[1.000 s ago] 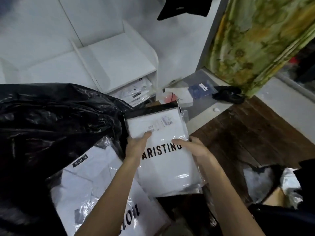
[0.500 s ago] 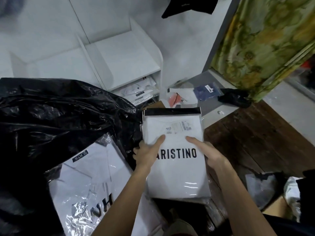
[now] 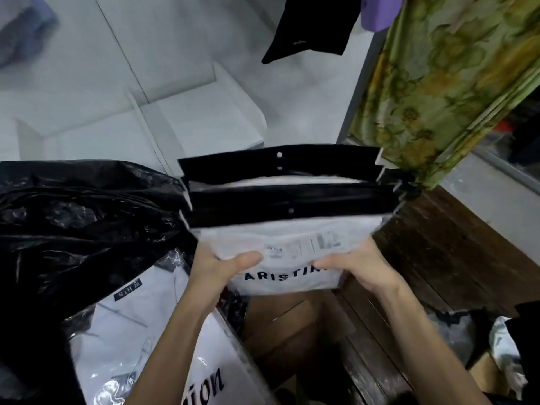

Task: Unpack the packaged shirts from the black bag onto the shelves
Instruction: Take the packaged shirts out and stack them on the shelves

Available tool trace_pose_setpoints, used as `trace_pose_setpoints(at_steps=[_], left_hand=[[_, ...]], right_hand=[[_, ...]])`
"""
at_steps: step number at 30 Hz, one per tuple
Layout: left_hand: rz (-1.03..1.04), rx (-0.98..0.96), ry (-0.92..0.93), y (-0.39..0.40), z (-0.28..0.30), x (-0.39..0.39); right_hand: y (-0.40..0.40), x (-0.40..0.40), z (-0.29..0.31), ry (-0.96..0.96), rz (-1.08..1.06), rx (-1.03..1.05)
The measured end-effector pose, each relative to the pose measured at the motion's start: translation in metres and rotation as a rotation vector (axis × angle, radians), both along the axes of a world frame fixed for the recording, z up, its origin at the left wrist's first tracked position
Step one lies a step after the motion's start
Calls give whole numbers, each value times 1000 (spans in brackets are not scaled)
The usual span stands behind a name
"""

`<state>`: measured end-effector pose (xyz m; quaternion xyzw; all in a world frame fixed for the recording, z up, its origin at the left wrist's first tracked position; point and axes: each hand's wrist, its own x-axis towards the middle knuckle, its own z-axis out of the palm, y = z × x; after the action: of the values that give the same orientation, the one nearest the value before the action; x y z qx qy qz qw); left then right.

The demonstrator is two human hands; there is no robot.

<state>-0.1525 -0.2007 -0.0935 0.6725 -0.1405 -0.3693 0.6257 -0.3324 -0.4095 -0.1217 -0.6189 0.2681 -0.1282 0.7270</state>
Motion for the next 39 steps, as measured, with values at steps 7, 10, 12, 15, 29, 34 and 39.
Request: trace_pose_setpoints(at_steps=[7, 10, 12, 15, 29, 34, 39], left_hand=[[-248, 399, 126, 27, -20, -7], [-210, 381, 54, 24, -32, -4], [-185, 358, 5, 21, -39, -3], [-214, 288, -27, 18, -52, -2], [209, 56, 69, -39, -34, 48], [370, 25, 22, -83, -10, 124], [397, 50, -232, -129, 24, 224]], right_hand=[[13, -14, -52, 508, 170, 315], [13, -11, -60, 518, 63, 236], [14, -7, -57, 521, 22, 168], [19, -1, -54, 420, 12, 119], [4, 90, 4, 142, -258, -1], [-57, 187, 22, 189, -139, -75], [-124, 317, 43, 142, -8, -144]])
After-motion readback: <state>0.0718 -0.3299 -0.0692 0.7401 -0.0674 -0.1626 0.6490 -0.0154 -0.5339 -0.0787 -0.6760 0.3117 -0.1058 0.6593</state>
